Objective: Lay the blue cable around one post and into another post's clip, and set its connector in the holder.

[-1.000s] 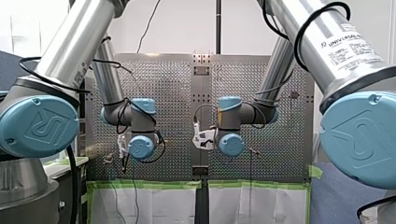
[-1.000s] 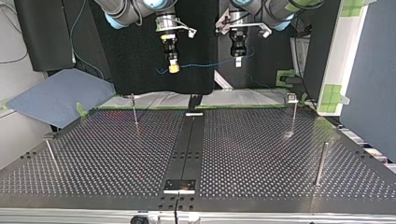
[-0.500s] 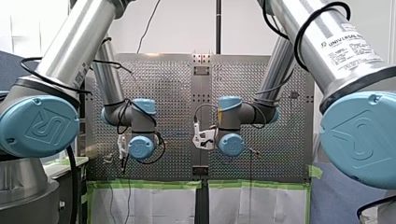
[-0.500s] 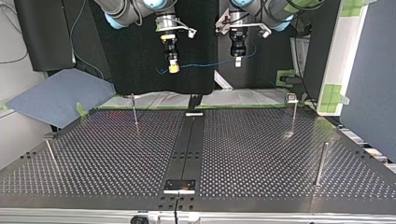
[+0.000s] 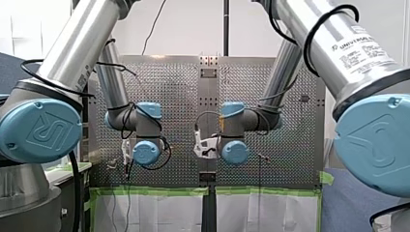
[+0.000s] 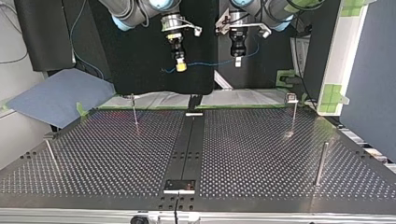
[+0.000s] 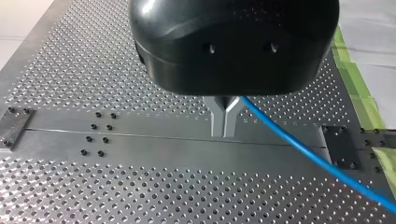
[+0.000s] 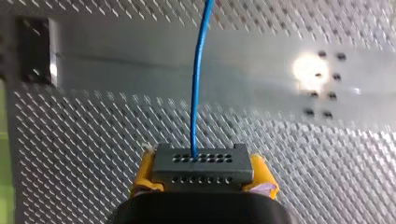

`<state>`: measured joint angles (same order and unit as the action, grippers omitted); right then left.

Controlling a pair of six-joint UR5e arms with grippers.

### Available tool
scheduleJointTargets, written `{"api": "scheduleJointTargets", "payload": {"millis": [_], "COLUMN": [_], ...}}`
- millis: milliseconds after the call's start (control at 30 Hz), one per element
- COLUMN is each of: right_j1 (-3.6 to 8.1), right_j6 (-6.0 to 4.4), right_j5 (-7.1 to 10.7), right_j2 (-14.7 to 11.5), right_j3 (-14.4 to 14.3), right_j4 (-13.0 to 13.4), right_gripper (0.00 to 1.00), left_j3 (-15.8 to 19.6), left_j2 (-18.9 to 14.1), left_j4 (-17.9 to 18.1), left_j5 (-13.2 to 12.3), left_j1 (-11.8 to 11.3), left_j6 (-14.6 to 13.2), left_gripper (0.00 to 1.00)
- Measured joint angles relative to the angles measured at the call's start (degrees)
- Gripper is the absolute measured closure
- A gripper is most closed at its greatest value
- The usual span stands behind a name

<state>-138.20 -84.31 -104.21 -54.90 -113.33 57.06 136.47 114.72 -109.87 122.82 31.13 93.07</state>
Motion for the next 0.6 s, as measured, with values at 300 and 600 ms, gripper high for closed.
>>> {"api": "scheduleJointTargets", "payload": {"millis": [300, 600], "right_j1": [-1.64, -1.68], "right_j6": [0.01, 0.01], "right_j5": [0.05, 0.06], "right_j2": [3.65, 3.85], "right_j3": [0.75, 0.77], "right_j4": [-4.94, -7.82], "right_gripper": [1.0, 1.0], "left_j3": [0.0, 0.03], "left_j2": [0.0, 0.01], "left_j4": [0.0, -0.02], "left_j5": [0.0, -0.02], "left_j1": [0.0, -0.02], "left_j6": [0.0, 0.03], "left_gripper": [1.0, 1.0]}}
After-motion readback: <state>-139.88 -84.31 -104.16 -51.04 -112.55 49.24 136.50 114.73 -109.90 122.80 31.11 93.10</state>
